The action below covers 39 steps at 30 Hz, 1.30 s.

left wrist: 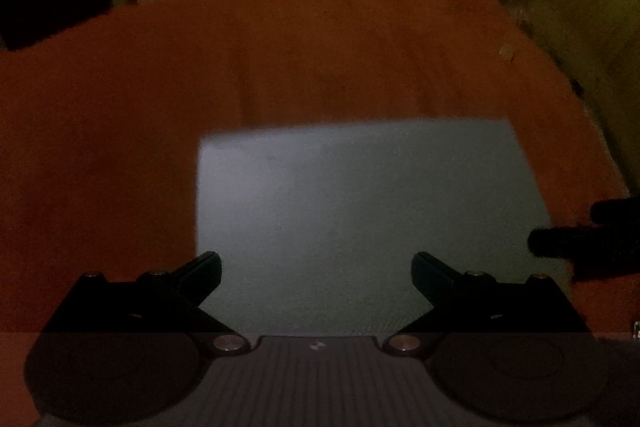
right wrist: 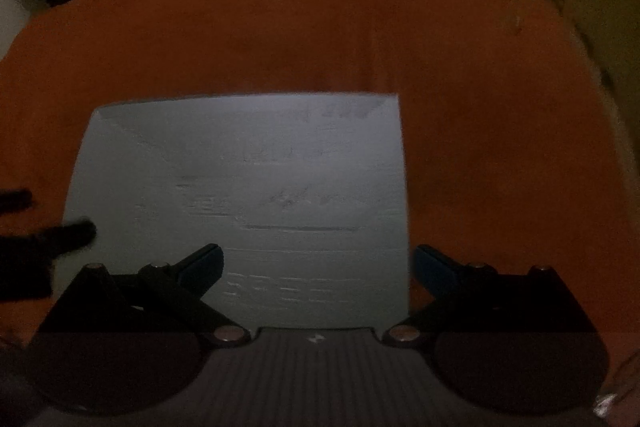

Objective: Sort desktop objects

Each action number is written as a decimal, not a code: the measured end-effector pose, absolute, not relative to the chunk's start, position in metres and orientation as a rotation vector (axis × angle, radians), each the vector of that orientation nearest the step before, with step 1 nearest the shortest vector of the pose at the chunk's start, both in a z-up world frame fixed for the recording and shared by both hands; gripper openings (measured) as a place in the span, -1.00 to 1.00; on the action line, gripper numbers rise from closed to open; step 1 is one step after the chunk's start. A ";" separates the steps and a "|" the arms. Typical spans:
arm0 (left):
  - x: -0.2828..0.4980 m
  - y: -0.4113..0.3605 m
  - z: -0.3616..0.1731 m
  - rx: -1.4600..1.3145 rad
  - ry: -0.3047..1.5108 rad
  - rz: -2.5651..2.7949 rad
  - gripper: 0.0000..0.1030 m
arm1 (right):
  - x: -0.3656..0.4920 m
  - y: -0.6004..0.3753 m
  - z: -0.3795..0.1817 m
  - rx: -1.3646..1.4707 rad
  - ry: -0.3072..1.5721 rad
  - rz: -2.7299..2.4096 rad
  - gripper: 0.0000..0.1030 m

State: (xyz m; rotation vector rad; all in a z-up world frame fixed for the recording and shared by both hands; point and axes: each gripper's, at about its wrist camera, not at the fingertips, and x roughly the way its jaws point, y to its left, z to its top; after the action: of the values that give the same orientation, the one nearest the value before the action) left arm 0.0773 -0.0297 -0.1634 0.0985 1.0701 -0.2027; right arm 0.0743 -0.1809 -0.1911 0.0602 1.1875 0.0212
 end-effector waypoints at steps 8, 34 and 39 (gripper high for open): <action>0.024 -0.043 -0.109 0.103 0.863 -0.127 0.99 | 0.026 -0.160 -0.134 0.059 0.972 -0.043 0.98; -0.138 -0.018 -0.200 -0.124 1.073 -0.132 0.99 | -0.105 -0.129 -0.206 -0.129 1.139 0.163 0.98; -0.124 -0.026 -0.172 -0.133 0.901 -0.198 1.00 | -0.098 -0.152 -0.199 0.117 1.001 0.119 0.98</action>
State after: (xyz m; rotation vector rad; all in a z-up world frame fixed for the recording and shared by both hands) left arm -0.1240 -0.0256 -0.1720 -0.1325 0.9012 -0.1979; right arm -0.0981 -0.1519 -0.1988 0.1168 1.0014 0.1190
